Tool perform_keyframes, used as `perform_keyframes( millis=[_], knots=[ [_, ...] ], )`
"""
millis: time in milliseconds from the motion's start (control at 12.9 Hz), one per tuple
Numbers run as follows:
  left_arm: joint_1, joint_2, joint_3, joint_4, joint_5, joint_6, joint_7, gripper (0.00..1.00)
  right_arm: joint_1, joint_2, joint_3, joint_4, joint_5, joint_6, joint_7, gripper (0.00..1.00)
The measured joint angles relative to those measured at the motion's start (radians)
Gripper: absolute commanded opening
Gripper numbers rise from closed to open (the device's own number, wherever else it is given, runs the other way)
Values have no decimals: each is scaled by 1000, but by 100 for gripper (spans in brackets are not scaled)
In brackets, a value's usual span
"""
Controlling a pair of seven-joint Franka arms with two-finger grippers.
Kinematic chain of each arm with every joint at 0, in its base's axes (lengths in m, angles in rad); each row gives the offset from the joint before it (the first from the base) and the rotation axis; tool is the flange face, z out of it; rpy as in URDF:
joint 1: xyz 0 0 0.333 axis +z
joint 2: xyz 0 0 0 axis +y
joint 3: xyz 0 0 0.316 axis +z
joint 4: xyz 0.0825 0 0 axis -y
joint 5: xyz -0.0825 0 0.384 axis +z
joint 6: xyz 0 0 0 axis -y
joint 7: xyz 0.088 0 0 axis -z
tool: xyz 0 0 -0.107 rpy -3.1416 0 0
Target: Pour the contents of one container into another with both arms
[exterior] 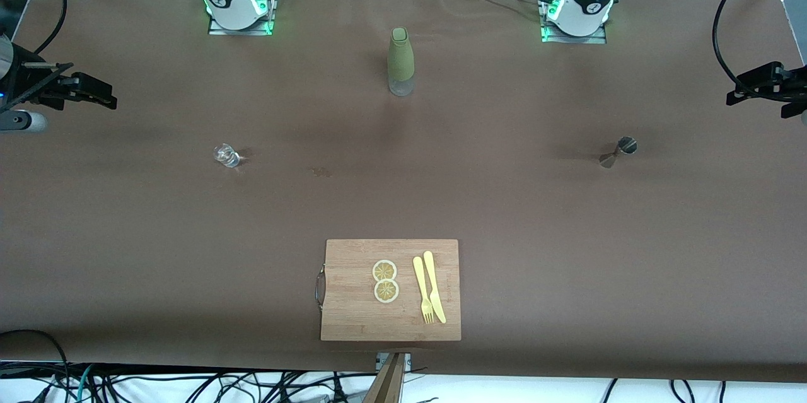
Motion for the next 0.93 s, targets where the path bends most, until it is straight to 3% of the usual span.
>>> perform_keyframes(
  millis=[310, 699, 931],
  knots=[
    [0, 0, 1, 0, 0, 0, 0, 100, -15, 22, -8, -3, 0, -44, -102, 99],
    [4, 1, 11, -3, -3, 0, 34, 100, -33, 43, -54, -8, 18, -39, -395, 99],
    [18, 33, 121, -21, -101, 0, 250, 100, -34, 47, -116, -50, 78, 13, -659, 99]
  ],
)
